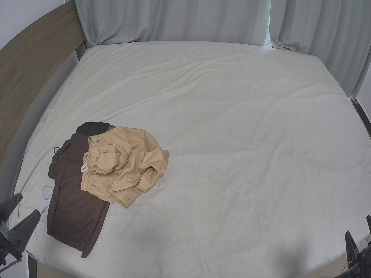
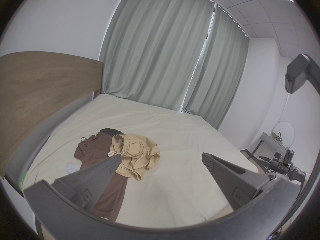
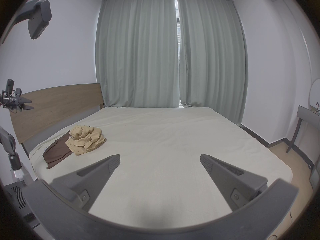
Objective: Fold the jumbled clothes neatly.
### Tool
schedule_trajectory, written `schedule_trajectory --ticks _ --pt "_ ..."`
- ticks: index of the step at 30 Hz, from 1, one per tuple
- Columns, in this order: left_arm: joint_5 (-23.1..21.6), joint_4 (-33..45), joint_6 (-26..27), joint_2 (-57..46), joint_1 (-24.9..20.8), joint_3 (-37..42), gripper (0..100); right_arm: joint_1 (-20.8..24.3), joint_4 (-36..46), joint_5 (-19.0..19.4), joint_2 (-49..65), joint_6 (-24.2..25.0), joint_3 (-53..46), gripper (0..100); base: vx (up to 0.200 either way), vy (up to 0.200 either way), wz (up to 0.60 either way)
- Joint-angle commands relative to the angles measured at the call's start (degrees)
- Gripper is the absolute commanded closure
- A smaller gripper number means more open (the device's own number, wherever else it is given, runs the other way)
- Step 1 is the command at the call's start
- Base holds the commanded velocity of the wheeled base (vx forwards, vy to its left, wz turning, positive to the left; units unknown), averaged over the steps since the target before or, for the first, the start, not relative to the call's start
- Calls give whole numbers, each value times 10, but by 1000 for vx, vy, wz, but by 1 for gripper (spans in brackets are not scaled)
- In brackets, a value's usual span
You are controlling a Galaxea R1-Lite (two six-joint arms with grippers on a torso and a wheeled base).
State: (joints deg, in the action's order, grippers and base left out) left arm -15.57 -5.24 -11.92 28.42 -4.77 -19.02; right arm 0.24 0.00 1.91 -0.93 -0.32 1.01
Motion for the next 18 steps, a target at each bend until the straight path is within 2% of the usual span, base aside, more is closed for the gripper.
schedule_trajectory --ticks 1,9,18 --pt "-11 -1 -5 54 1 -22 0 0 0 0 8 1 -9 0 0 0 0" --pt "-34 -8 -23 96 3 -39 0 0 0 0 8 1 -10 0 0 0 0" --pt "-42 -70 -26 170 6 -43 0 0 0 0 8 1 -10 0 0 0 0"
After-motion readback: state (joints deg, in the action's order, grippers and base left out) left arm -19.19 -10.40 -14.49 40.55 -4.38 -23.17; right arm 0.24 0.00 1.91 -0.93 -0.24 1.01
